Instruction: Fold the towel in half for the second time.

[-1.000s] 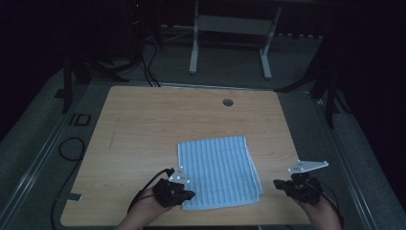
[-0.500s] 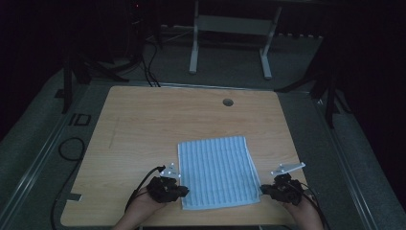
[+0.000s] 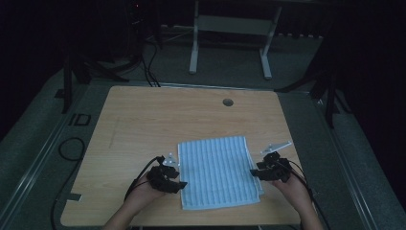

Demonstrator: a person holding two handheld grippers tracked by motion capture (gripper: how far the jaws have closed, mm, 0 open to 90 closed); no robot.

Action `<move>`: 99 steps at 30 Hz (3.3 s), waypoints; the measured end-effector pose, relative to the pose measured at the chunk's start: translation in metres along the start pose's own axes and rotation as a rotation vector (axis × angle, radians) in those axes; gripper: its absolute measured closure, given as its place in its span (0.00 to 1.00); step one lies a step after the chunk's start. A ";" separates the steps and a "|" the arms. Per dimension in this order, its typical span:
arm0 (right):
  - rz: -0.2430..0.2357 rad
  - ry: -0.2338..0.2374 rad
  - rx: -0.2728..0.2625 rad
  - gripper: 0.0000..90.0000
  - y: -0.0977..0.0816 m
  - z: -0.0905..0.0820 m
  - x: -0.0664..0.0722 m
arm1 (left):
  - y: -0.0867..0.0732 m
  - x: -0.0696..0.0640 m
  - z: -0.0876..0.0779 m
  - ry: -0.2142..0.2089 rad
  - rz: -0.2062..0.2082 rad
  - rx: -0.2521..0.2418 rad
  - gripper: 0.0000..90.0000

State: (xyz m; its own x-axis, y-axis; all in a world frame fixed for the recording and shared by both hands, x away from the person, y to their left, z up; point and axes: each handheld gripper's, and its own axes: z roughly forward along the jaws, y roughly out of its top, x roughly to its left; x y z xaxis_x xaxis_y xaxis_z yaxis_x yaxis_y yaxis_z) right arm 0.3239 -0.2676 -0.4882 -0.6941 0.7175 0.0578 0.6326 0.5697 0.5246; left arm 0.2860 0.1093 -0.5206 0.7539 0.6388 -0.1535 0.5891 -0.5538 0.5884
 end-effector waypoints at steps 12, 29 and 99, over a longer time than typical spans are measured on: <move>0.009 -0.004 0.042 0.59 0.037 0.024 -0.027 | 0.020 0.033 0.000 0.054 -0.023 0.004 0.53; 0.072 -0.014 0.027 0.56 0.092 0.052 -0.067 | 0.058 0.085 0.020 0.119 -0.072 -0.022 0.53; -0.079 0.036 -0.133 0.97 0.007 -0.032 0.011 | 0.012 -0.002 -0.040 -0.043 0.122 -0.171 0.97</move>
State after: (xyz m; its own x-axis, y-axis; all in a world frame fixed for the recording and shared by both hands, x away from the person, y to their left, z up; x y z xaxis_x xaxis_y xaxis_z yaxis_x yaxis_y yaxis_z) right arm 0.3096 -0.2684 -0.4570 -0.7530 0.6567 0.0412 0.5263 0.5635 0.6368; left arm 0.2806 0.1225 -0.4817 0.8302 0.5476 -0.1043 0.4377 -0.5246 0.7302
